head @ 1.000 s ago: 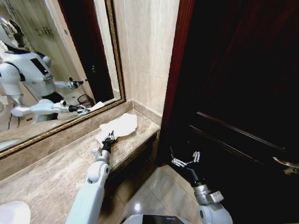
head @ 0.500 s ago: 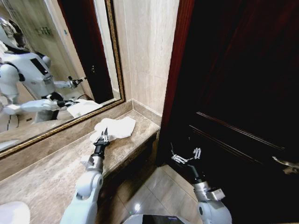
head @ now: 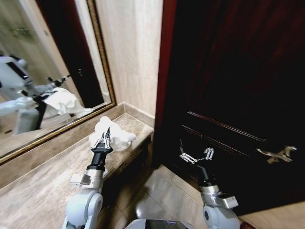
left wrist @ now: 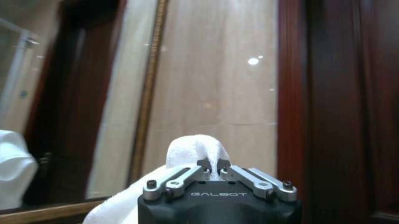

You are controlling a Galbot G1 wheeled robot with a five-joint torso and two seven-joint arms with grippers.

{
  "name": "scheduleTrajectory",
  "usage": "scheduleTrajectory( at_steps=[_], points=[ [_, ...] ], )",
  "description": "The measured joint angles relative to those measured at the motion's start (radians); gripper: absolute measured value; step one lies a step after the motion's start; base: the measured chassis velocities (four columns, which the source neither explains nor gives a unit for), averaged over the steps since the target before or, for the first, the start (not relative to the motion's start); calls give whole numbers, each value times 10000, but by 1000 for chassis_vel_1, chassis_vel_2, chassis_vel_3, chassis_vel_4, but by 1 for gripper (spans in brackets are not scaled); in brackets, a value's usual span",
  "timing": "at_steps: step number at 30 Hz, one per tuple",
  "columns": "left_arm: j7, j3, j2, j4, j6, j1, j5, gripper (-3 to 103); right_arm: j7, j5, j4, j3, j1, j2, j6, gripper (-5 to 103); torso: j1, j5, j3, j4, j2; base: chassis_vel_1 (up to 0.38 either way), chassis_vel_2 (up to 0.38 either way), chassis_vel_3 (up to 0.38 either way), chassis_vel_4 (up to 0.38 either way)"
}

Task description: Discard the used towel into the hamper.

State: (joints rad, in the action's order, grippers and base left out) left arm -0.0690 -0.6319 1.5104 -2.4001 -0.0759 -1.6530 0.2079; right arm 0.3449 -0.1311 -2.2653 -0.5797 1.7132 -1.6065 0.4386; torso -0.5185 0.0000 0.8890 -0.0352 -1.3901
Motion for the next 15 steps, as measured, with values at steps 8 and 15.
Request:
scheduleTrajectory(
  at_steps=[8, 15],
  points=[
    [-468, 293, 39, 143, -517, -253, -342, 3, -76, 19, -143, 12, 221, -15, 264, 100, -1, 1, 1, 1, 0, -114, -115, -117, -126],
    [-683, 328, -79, 144, -537, -237, -362, 3, -434, 398, -397, -13, 391, -18, 251, 100, 0, 1, 0, 1, 0, -120, -131, -126, -116]
  ],
)
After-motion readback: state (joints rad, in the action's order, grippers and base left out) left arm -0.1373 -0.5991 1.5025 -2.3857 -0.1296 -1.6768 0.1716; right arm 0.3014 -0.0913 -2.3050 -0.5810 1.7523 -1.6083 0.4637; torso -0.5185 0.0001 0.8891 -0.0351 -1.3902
